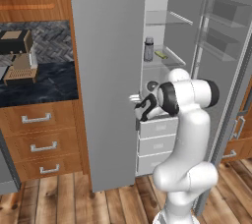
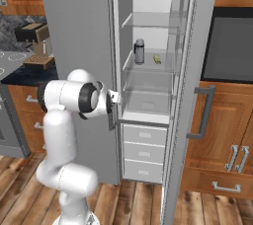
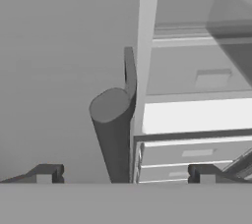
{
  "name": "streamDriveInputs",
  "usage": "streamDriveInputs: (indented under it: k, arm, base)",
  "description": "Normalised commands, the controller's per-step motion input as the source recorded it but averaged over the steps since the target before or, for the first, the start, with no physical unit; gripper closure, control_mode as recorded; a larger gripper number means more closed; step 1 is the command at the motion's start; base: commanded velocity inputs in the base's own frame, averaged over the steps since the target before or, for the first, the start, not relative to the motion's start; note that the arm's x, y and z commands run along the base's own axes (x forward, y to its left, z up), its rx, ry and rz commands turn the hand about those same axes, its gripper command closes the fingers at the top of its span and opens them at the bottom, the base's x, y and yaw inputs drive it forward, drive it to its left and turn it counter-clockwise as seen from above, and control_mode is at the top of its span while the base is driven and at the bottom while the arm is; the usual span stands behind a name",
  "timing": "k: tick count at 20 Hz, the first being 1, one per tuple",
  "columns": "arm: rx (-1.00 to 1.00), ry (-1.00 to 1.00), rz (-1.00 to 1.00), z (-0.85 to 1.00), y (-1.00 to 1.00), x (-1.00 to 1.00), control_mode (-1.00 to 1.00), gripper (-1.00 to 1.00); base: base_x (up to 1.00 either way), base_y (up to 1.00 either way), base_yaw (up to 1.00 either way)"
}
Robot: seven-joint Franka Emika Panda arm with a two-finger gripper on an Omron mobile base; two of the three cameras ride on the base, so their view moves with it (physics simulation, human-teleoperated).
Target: Retrieve the butter from the fridge and place it on a plate on the dining table. Then retrieve the butter knife by the fridge and place it near the plate.
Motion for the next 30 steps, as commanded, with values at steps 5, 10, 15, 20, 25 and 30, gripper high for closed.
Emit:
streamDriveInputs:
  k: [5,10,15,20,25,30]
  arm:
    - [0.00,-0.03,0.00,-0.24,0.16,0.35,-1.00,-1.00]
    - [0.00,-0.02,0.00,-0.16,0.12,0.35,-1.00,-1.00]
    - [0.00,0.00,0.00,-0.05,0.00,0.26,-1.00,1.00]
    - [0.00,0.00,0.00,0.00,0.00,0.05,-1.00,1.00]
    - [0.00,0.00,0.00,0.00,0.00,-0.05,-1.00,1.00]
    - [-0.02,0.00,0.00,0.11,0.13,-0.85,-1.00,1.00]
  base:
    - [0.00,0.00,0.00]
    - [0.00,0.00,0.00]
    - [0.00,0.00,0.00]
    - [0.00,0.00,0.00]
    - [0.00,0.00,0.00]
    - [0.00,0.00,0.00]
